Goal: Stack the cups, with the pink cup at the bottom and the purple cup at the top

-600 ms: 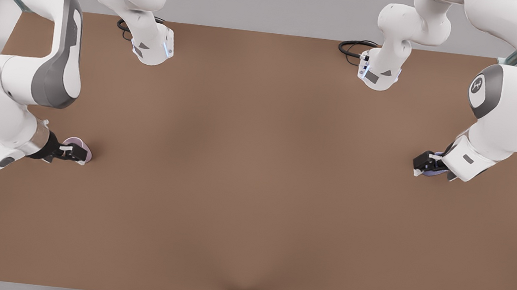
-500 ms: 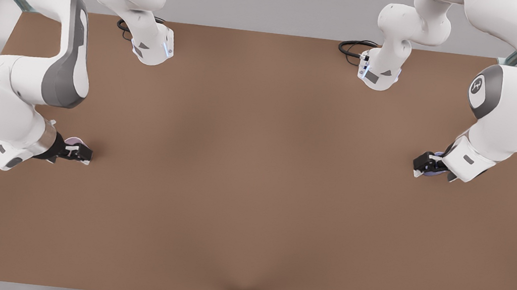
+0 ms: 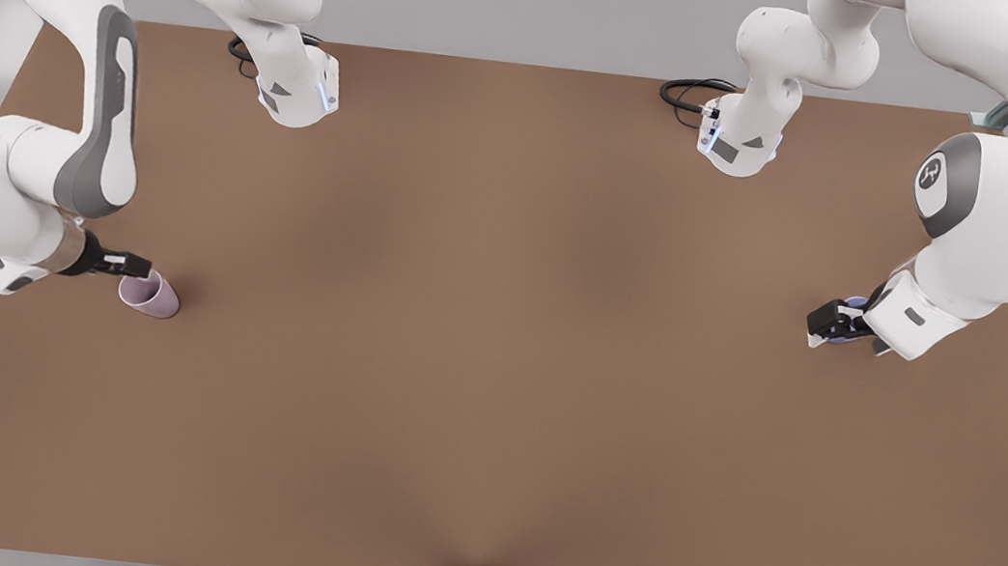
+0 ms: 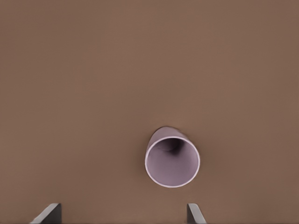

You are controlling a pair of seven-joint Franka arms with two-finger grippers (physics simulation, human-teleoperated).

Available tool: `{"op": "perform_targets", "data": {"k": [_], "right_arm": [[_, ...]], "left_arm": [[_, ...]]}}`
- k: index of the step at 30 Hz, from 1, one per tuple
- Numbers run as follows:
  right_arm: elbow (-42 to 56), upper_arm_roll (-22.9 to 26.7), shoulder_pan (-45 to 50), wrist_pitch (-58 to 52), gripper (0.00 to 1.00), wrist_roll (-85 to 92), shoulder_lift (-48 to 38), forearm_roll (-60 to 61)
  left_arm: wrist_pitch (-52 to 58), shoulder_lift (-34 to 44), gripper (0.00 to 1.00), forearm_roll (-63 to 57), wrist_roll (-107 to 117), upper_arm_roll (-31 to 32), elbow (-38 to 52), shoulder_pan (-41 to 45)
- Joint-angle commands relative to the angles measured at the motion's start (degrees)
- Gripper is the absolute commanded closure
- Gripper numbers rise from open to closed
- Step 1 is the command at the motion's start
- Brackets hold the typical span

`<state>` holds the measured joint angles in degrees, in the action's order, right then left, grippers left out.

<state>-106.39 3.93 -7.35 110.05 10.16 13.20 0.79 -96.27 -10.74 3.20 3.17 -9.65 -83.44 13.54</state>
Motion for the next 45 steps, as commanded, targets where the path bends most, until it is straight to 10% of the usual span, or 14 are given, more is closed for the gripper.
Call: {"op": "perform_targets", "data": {"k": [1,39,45], "right_arm": [[-1.1,0.1,-1.3,5.7,0.0,14.1,0.2,0.3],[-7.0,0.1,-9.7,15.8,0.0,16.2,12.0,5.4],[-6.7,0.1,-9.5,14.9,0.6,14.6,12.3,5.4]], "left_arm": [[1.0,0.1,0.0,0.0,0.2,0.0,0.0,0.0],[4.5,0.4,0.0,0.0,0.2,0.5,0.3,-0.1],[5.8,0.5,0.0,0.7,-0.1,0.6,0.8,-0.1]]}}
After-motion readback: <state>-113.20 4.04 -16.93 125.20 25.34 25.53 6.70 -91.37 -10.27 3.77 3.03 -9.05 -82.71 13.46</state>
